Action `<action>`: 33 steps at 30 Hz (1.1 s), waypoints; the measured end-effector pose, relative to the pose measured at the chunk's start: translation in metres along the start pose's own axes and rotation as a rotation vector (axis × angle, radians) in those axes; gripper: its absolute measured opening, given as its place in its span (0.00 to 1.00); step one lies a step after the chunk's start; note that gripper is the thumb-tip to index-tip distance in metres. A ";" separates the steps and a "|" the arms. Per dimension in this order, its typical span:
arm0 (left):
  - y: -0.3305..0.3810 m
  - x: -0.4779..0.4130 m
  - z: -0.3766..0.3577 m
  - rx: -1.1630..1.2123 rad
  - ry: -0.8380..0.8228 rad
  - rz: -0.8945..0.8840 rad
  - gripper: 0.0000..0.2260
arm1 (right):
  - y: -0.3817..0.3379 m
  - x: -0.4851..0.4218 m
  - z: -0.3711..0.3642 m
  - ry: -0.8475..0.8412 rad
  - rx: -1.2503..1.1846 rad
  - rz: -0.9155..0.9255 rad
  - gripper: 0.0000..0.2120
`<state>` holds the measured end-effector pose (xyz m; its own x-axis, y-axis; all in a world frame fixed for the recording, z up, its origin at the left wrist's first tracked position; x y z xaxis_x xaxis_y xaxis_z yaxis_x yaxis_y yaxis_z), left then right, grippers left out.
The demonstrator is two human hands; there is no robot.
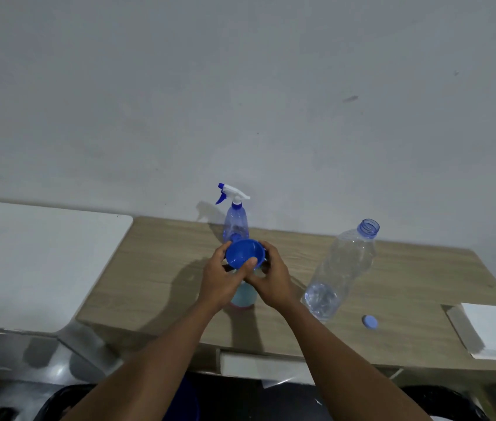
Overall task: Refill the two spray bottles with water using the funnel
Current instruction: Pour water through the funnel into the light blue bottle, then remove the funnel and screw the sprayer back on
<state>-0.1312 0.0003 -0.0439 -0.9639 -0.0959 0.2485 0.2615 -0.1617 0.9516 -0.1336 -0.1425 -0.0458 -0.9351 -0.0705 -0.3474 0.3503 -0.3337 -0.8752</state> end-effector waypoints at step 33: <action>-0.044 -0.034 -0.005 -0.306 -0.032 -0.082 0.20 | 0.054 0.045 0.022 -0.551 0.691 -0.386 0.38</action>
<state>-0.1098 0.0060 -0.0949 -0.9822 -0.0400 0.1836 0.1814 -0.4565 0.8710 -0.1577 -0.1841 -0.1015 -0.9350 -0.2126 0.2838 0.0686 -0.8937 -0.4434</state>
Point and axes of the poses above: each hand's wrist, its own x-axis away from the middle knuckle, its own z-axis out of the back of the hand, y = z × x, the point moved 2 cm from there along -x, towards the middle knuckle, and after that the axes turned 14 degrees about z, right-handed, at the moved point
